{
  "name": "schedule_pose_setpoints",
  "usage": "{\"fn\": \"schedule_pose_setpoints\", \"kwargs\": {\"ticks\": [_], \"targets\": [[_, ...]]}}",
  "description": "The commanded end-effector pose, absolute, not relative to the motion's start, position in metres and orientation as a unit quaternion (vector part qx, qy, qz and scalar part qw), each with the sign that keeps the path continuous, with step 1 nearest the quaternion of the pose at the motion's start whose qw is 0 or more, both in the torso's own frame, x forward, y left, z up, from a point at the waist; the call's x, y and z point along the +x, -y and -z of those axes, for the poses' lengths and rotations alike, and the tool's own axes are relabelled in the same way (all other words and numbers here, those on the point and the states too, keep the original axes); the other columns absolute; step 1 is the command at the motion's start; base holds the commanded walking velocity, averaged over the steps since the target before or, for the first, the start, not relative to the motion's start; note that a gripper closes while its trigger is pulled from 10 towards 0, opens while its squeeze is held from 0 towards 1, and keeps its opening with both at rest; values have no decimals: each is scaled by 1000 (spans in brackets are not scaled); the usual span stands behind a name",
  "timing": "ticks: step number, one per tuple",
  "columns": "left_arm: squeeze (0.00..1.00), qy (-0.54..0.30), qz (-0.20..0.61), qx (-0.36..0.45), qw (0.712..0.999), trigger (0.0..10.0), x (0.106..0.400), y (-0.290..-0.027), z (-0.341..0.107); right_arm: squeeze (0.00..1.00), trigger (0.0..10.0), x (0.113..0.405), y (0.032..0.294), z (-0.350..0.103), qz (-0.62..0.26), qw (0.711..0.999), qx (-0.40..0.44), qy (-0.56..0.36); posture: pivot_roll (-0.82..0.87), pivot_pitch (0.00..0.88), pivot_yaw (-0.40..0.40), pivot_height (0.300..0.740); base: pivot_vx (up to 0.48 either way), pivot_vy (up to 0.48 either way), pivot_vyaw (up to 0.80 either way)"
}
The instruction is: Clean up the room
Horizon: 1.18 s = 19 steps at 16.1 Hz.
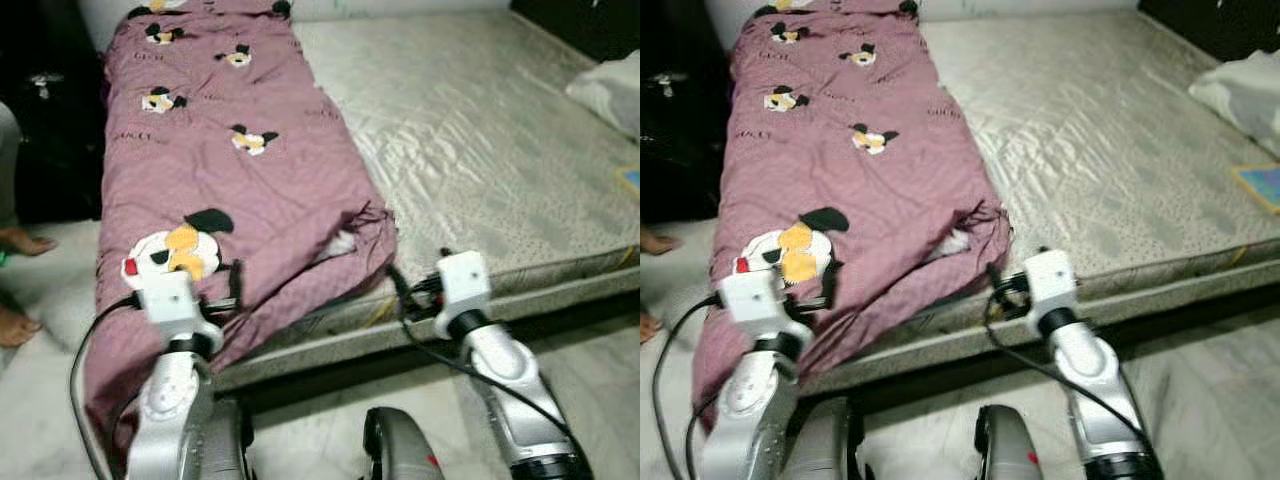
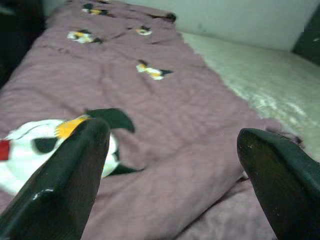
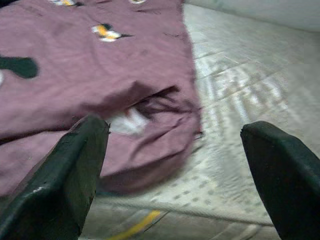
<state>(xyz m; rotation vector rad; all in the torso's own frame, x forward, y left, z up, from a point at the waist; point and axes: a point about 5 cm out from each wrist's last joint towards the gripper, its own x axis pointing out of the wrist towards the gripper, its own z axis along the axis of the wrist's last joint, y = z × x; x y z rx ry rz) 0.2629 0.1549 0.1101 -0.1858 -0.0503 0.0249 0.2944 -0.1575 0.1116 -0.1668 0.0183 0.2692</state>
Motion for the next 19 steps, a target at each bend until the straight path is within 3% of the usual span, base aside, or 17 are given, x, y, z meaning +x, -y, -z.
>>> {"fn": "schedule_pose_setpoints", "kwargs": {"ticks": [1,6,12,16,19], "targets": [[0,26,-23,-86,996,10000,261,-164,-110,0,10000,295,151,-112,-148,986,-80,-4,-27,133,-38,603,371,0,0],[0,18,-25,-84,996,10000,262,-163,-107,0,10000,292,148,-105,-157,984,-80,-15,-23,124,-38,603,322,0,0],[0,9,-34,-92,995,10000,263,-165,-104,0,10000,290,145,-105,-166,982,-86,-11,-24,128,-39,603,0,0,665],[0,8,-37,-91,995,10000,265,-166,-104,0,10000,291,146,-106,-162,983,-82,-8,-28,137,-40,603,0,0,0],[0,7,-37,-91,995,10000,265,-166,-105,0,10000,291,145,-106,-163,983,-78,-8,-30,141,-37,568,0,0,0]]}}
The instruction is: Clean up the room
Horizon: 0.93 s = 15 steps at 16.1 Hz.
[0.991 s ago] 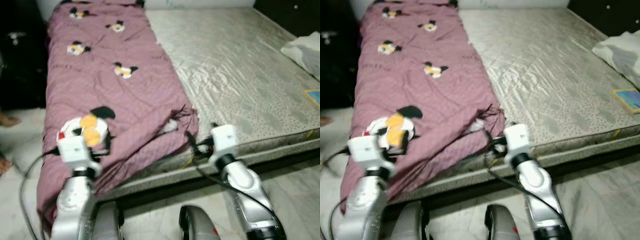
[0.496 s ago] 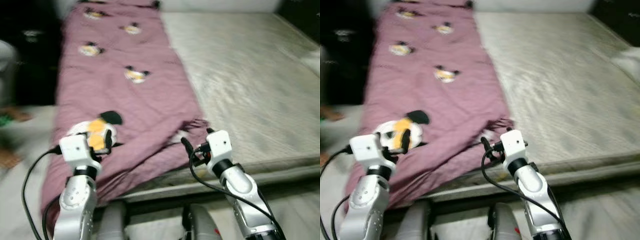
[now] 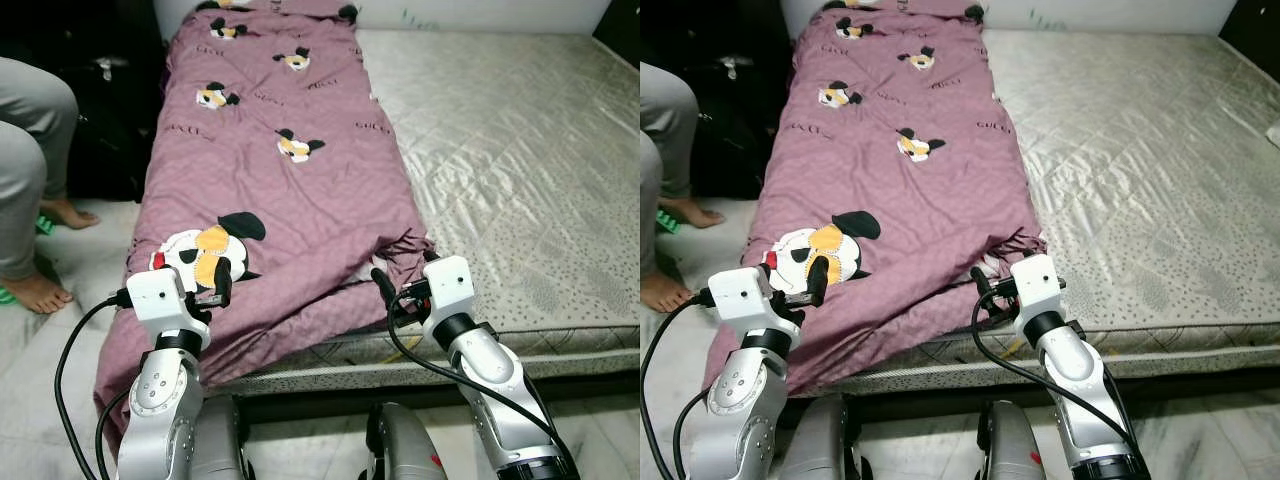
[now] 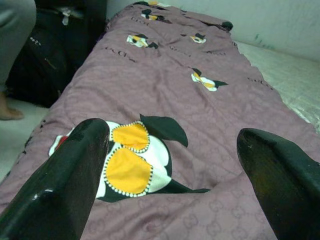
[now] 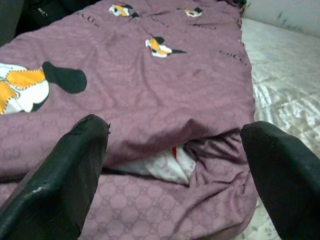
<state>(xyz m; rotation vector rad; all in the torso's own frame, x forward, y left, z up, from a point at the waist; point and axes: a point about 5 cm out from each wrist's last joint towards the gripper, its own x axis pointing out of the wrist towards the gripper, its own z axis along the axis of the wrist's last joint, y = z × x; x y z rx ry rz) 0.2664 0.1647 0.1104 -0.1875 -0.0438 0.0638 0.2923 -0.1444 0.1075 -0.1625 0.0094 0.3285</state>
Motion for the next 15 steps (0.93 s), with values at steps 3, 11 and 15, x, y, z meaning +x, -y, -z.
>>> {"fn": "schedule_pose_setpoints", "kwargs": {"ticks": [3,11,15], "targets": [[0,7,-37,-90,995,10000,265,-165,-105,0,10000,291,145,-106,-162,984,-80,-8,-30,141,-37,538,0,0,0],[0,0,-50,-81,995,10000,245,-173,-107,0,10000,295,132,-103,-136,989,-54,-21,38,190,-45,533,0,0,0],[0,3,-44,-77,996,10000,237,-177,-111,0,10000,300,128,-105,-136,989,-52,-17,51,228,-40,533,0,0,0]]}}
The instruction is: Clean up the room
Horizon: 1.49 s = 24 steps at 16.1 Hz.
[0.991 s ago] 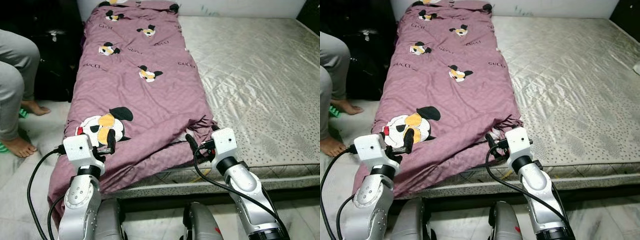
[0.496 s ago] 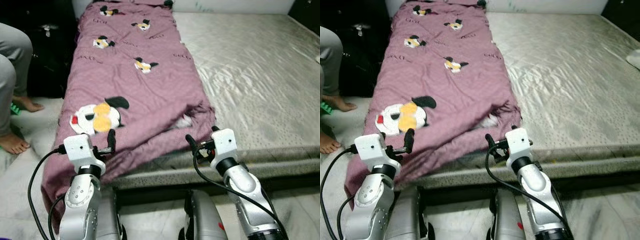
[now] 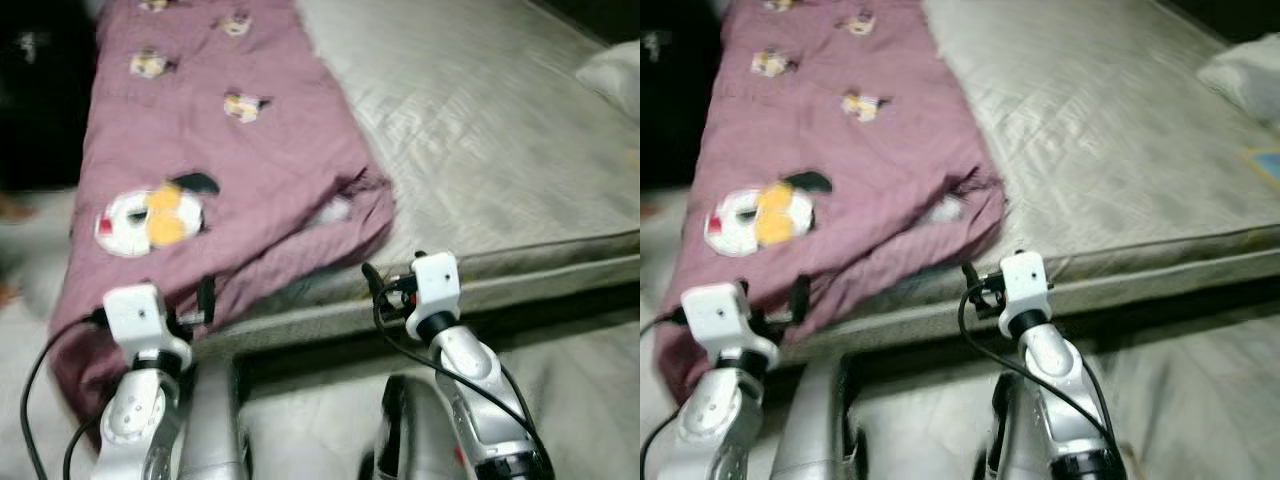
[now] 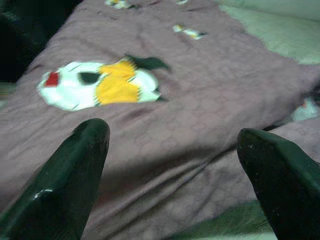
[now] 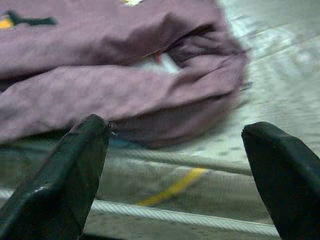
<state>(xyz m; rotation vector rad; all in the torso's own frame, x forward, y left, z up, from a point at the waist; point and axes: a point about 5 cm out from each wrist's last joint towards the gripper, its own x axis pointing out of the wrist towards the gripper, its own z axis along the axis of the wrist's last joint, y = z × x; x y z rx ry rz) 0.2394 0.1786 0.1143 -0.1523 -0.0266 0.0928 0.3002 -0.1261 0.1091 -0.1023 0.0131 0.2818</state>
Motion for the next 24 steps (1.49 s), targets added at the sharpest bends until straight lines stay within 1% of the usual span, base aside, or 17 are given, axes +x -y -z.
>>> {"fn": "schedule_pose_setpoints", "kwargs": {"ticks": [1,3,8,11,13,18,20,24], "targets": [[0,2,-43,-78,996,10000,236,-177,-112,0,10000,300,129,-106,-134,989,-53,-17,50,232,-39,533,0,0,0],[0,-1,-37,-80,996,10000,236,-173,-113,0,10000,300,131,-105,-135,989,-56,-18,48,236,-38,533,0,0,0],[0,-4,-27,-81,996,10000,237,-171,-113,0,10000,297,130,-103,-145,987,-62,-12,41,232,-34,533,305,0,0],[0,-6,-25,-80,996,10000,239,-170,-113,0,10000,297,129,-103,-147,987,-60,-12,39,223,-35,533,341,0,800],[0,-10,-25,-81,996,10000,241,-170,-111,0,10000,298,130,-101,-145,988,-55,-17,37,216,-35,533,308,0,206],[0,-25,-32,-83,996,10000,245,-167,-106,0,10000,298,131,-97,-150,987,-52,-23,34,209,-36,533,0,0,0],[0,-22,-31,-81,996,10000,246,-167,-107,0,10000,298,130,-98,-156,986,-66,-15,36,207,-36,533,0,0,0],[0,-21,-32,-72,997,10000,247,-167,-108,0,10000,301,129,-100,-162,984,-69,-17,35,206,-35,533,0,0,800]]}}
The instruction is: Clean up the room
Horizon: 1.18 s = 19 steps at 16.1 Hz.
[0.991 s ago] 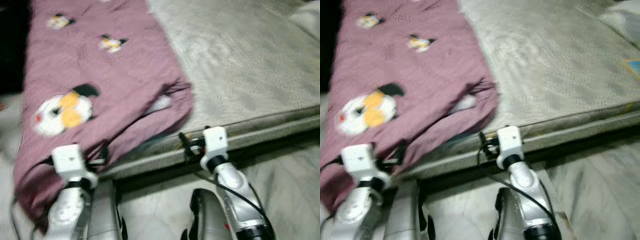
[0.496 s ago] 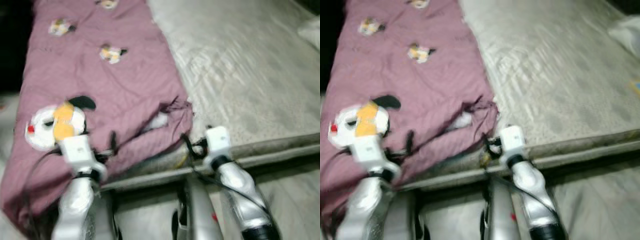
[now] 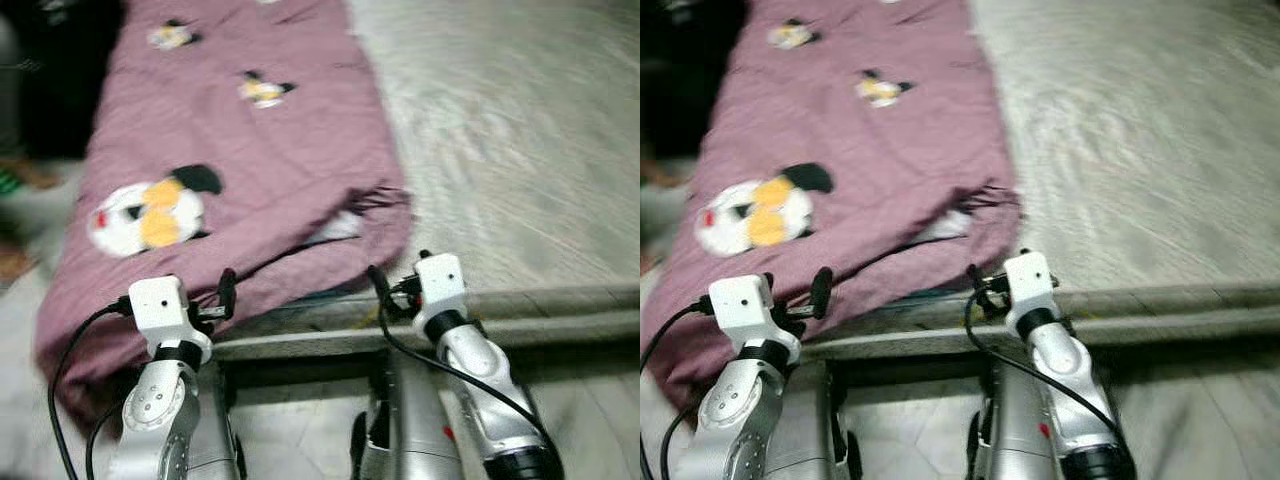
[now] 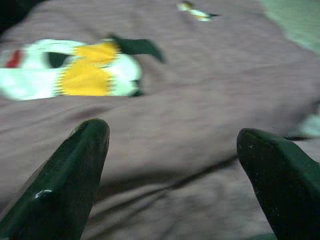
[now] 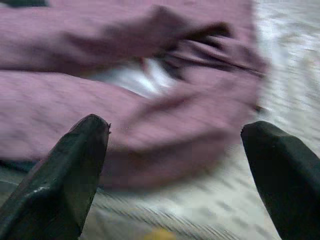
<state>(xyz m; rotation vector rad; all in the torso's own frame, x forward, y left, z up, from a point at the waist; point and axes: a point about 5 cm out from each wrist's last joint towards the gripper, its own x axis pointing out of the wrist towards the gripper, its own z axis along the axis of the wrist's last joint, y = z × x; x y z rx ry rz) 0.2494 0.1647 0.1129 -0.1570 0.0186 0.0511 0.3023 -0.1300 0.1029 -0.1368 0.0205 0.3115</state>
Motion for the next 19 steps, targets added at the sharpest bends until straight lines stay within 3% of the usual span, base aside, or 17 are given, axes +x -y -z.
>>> {"fn": "schedule_pose_setpoints", "kwargs": {"ticks": [1,5,10,14,18,19], "targets": [[0,-22,-31,-69,997,10000,247,-167,-108,0,10000,302,128,-100,-163,984,-70,-18,42,204,-31,533,0,0,406],[0,-20,-15,-55,998,10000,243,-166,-111,0,10000,324,115,-103,-189,979,-66,-41,81,216,-25,533,0,0,0],[0,-23,-23,-40,999,10000,238,-173,-116,0,10000,363,96,-128,-120,989,-80,-29,131,241,-12,533,0,0,0],[0,-29,-18,-36,999,10000,239,-171,-116,0,10000,375,102,-123,-40,986,-146,-67,134,238,-2,533,0,0,0],[0,-31,-17,-34,999,10000,242,-172,-117,0,10000,371,120,-96,17,977,-158,-141,133,233,2,533,0,0,0],[0,-33,-17,-34,999,10000,242,-172,-116,0,78,367,126,-86,30,976,-134,-170,133,226,3,533,0,0,0]]}}
